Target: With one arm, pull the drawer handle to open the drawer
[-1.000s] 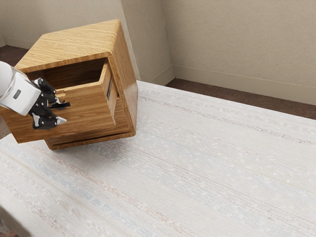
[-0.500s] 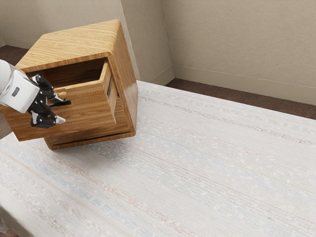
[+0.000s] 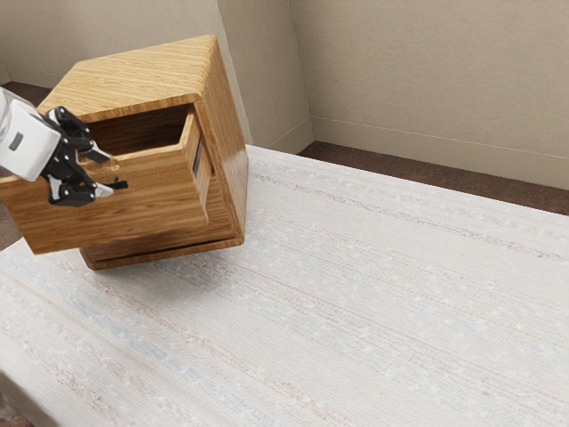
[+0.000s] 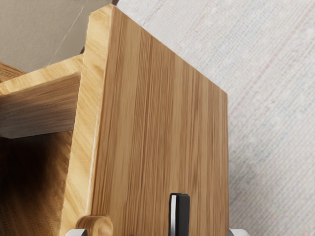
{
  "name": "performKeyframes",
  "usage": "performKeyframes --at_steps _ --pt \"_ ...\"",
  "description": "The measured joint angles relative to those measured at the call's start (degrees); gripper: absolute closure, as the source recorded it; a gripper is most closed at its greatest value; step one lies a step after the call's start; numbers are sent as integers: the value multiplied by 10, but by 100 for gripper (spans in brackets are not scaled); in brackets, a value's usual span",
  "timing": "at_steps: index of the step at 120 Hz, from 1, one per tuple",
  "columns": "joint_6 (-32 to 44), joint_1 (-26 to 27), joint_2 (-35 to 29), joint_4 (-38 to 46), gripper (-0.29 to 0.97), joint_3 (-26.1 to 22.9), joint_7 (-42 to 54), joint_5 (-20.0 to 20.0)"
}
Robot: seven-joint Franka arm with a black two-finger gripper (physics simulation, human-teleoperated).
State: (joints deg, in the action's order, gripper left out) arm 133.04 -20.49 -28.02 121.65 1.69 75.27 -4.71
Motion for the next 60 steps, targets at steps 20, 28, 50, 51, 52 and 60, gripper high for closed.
performKeyframes --at_steps 20,28,50,51,52,60 --pt "1 0 0 -1 32 -1 0 1" --pt "0 1 -1 0 32 -2 -1 1" --pt "-76 14 9 -181 18 -287 -45 -62" --pt "-87 14 18 -186 18 -312 -54 -68" --pt "-98 15 26 -190 17 -333 -63 -73" --pt "-170 0 86 -205 13 -510 -133 -107"
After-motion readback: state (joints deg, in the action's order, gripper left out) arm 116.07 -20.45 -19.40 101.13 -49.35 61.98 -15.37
